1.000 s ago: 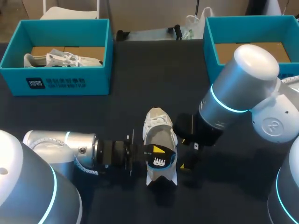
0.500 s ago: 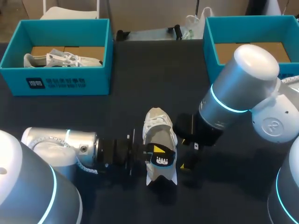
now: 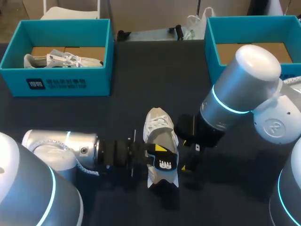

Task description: Take the shoe out of the shoebox, open the shoe tongue, remove and reinsert the insole, then place the shoe into the shoebox

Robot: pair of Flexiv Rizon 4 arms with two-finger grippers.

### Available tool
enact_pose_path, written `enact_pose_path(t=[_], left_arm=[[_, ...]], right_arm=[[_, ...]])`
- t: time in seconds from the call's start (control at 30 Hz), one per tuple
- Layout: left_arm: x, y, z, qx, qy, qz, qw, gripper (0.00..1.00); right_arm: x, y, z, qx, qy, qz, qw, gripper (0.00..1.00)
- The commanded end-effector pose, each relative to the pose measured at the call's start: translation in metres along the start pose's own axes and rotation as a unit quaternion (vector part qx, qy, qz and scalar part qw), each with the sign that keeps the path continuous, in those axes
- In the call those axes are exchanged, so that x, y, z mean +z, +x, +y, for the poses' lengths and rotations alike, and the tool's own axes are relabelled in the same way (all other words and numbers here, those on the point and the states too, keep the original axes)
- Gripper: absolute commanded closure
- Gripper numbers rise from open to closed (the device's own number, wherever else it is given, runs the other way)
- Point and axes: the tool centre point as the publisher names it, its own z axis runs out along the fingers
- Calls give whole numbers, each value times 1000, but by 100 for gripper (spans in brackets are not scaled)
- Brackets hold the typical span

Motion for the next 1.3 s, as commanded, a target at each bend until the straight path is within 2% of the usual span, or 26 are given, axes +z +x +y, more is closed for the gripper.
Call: enact_pose_path(t=[0.03,0.4,0.63,0.67,0.7,0.73,0.93,1.3], left_arm=[[-3,1,-5,4,3,-2,1000,73],[-2,-5,-28,23,15,4,1000,73],[-4,-6,-41,34,10,13,999,73],[-3,-6,-42,34,11,13,999,76],[-3,-7,-42,37,13,15,999,90],[-2,-7,-42,39,14,17,999,100],[2,-6,-36,64,22,31,997,100],[4,-7,-6,74,13,42,996,100]], right_arm=[[1,1,0,0,0,-1,1000,0],[1,1,0,0,0,-1,1000,0],[1,1,0,0,0,-1,1000,0],[1,1,0,0,0,-1,1000,0],[1,1,0,0,0,-1,1000,0],[1,1,0,0,0,-1,1000,0],[1,1,0,0,0,-1,1000,0],[1,1,0,0,0,-1,1000,0]])
